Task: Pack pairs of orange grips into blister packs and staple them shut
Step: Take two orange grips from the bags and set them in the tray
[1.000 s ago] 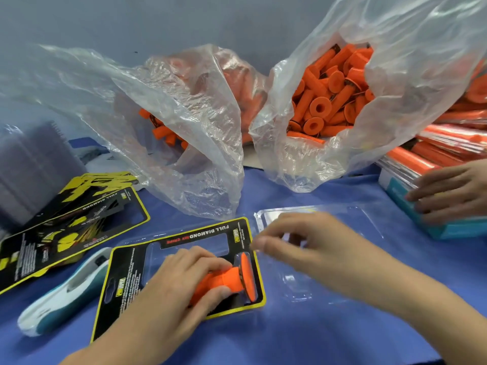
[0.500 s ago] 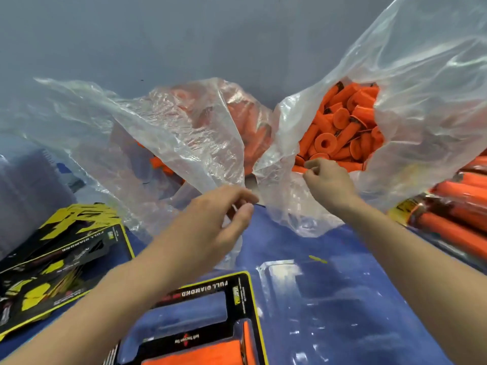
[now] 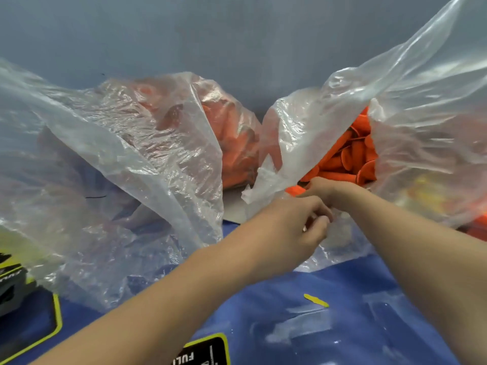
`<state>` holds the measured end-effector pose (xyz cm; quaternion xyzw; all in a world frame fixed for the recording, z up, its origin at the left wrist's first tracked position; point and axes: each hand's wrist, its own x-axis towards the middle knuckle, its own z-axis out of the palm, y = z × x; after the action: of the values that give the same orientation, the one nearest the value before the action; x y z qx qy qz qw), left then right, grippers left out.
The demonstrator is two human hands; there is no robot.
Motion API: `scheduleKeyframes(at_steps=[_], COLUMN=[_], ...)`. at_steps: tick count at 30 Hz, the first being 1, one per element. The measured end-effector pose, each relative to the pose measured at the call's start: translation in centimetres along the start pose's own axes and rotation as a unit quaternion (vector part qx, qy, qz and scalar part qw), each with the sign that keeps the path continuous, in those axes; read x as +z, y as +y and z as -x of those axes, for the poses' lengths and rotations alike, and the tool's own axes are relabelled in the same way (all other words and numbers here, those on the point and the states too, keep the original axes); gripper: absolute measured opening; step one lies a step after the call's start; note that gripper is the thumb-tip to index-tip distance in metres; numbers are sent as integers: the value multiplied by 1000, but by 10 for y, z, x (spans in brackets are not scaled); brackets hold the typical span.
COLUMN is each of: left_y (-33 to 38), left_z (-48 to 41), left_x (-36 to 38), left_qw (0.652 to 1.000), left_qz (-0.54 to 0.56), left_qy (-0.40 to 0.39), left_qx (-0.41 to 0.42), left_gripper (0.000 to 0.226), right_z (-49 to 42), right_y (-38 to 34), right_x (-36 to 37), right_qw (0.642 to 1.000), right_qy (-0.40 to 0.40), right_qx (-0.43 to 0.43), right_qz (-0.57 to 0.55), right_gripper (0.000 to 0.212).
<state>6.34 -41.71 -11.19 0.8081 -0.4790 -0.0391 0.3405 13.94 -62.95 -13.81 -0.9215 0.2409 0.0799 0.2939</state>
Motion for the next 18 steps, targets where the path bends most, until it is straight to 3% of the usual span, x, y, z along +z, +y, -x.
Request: scheduleKeyframes(at_steps=[3, 6, 9, 11, 13, 15, 18], left_y=[2, 9, 22, 34, 49, 66, 90], left_z=[12, 33, 57, 74, 91, 112, 147], left_x=[-7, -14, -19, -22, -28, -32, -27], left_qw=[999, 992, 986, 982, 972, 965, 962], left_qz=[47, 105, 141, 148, 146, 129, 87], left_qy=[21, 40, 64, 111, 182, 228, 251], left_qx=[-13, -48, -58, -46, -28, 7, 69], left_gripper=[15, 14, 13, 12, 23, 34, 41], right_z=[23, 64, 127, 179, 226, 270, 309], right_y=[4, 3, -7, -9, -3, -3, -4], right_x=[-8, -21, -23, -7, 20, 42, 61], right_qw=[998, 979, 891, 838, 846, 858, 847], right_qy=[30, 86, 55, 27, 45, 51, 74], right_qx=[-50, -75, -60, -73, -133, -219, -321], right_qz=[-19, -169, -448, -541, -514, -462, -416], right_gripper=[26, 19, 28, 20, 12, 25, 49])
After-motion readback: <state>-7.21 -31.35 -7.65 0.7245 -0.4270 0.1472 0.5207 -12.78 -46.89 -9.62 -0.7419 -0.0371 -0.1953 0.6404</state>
